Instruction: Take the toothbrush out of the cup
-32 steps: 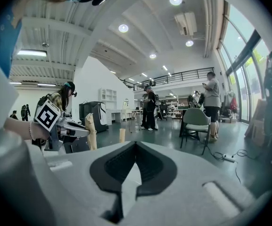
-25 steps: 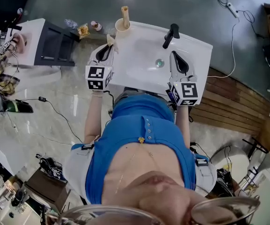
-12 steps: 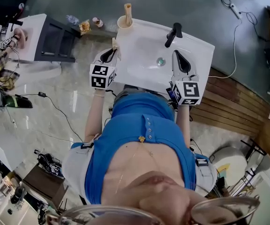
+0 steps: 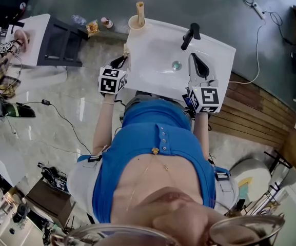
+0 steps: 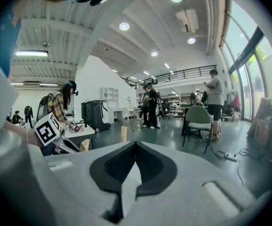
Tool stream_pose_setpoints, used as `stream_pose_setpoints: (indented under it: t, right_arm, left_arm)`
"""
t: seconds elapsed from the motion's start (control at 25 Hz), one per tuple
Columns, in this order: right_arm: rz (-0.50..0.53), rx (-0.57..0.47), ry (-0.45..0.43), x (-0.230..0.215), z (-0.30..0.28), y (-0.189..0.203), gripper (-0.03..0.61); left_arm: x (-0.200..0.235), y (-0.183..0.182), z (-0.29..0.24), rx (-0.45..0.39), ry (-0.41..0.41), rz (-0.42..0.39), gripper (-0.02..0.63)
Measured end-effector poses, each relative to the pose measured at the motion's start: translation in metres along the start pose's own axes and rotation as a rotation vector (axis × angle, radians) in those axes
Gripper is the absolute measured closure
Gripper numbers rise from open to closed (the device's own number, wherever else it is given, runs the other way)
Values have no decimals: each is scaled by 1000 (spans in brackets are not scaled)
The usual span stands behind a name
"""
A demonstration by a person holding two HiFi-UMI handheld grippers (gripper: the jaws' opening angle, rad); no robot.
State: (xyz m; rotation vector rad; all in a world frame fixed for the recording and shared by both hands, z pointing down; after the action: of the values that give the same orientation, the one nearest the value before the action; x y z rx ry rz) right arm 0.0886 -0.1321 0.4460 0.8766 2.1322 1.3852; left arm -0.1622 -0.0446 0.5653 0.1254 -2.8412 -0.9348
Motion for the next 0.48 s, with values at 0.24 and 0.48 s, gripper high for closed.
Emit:
stream_pose_setpoints:
  t: [0.24,0.48]
  right_arm:
    - [-6,7,19,-4,2,3,577]
    - [-18,13,47,-7,6,7,577]
  left_arm:
    - [2,6,-13,30,13,8,577]
    - [9,3,-26,33,21,16,577]
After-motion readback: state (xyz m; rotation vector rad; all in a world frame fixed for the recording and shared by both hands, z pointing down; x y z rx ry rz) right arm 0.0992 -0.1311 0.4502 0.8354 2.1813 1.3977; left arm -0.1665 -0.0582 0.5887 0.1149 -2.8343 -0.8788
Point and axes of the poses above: the fingertips, and each gripper's own axes: z backward along the fingers, x to its left, y out of its underside, the point moved 3 cm from there along z, backward along the fingers, and after that the axes turned 8 degrees about x, right-handed, at the moved point
